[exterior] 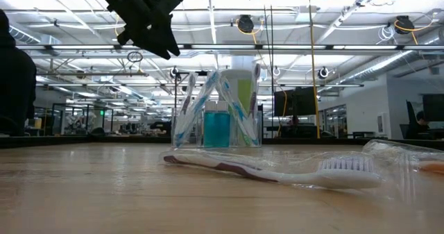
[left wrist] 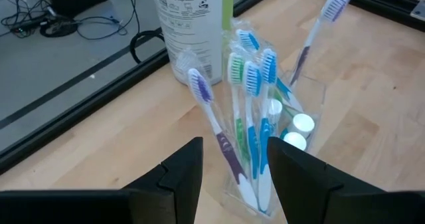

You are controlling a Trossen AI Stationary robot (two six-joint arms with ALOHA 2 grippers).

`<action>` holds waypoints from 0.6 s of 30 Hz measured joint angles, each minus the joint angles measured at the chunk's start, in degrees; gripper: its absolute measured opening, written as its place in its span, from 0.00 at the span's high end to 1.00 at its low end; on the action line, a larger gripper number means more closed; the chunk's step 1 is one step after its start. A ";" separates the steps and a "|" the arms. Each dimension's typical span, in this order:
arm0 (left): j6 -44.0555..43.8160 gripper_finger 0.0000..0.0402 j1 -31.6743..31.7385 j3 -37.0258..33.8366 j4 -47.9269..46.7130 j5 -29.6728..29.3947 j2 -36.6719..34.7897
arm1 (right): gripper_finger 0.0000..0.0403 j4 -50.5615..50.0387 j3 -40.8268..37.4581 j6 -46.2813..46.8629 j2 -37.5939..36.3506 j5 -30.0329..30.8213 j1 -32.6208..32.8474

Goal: Pick & Place toothbrushing station
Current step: Put the right orange toothbrush into the transparent organizer

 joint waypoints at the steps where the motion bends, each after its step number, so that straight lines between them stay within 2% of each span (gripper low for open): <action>1: 0.00 0.56 0.00 0.00 0.00 -0.01 0.01 | 0.58 0.46 0.08 -0.27 0.90 0.06 0.00; 6: 0.24 0.56 0.00 0.00 0.00 0.00 0.01 | 0.59 1.36 0.26 -4.35 3.69 0.44 0.11; 9: 0.24 0.56 0.00 0.00 -0.01 0.02 0.00 | 0.64 1.60 0.23 -7.79 4.10 2.00 0.22; 18: 0.74 0.56 0.00 0.00 -1.98 1.03 0.00 | 0.95 1.58 0.11 -9.63 4.26 4.82 0.10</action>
